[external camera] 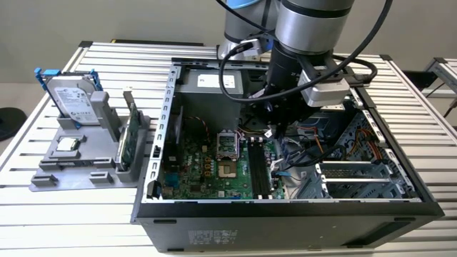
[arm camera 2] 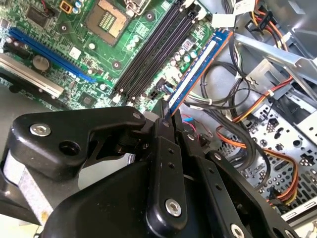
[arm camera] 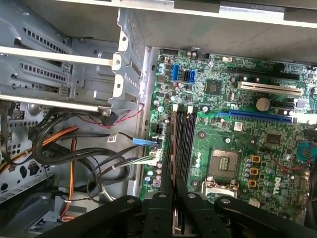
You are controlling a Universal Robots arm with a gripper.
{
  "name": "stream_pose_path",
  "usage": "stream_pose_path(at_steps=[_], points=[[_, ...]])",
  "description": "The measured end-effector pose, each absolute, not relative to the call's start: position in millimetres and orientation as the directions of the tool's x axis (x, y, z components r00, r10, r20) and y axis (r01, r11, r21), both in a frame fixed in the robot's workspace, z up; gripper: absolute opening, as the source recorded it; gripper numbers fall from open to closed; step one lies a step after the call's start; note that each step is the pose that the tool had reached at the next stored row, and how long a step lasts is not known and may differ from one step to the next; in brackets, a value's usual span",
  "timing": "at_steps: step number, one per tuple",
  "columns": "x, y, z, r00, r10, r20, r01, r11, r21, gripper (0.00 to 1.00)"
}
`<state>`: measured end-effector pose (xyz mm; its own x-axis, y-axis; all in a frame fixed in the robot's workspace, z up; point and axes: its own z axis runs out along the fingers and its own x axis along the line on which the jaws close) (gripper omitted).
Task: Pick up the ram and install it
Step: 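Insert the ram into the slot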
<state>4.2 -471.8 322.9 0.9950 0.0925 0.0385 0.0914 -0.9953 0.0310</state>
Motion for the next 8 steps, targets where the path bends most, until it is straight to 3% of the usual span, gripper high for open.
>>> stream_pose_path(at_steps=[8], points=[[4.2,-471.1,322.8,0.997,0.067,0.039,0.066,-0.997,0.031,0.00]])
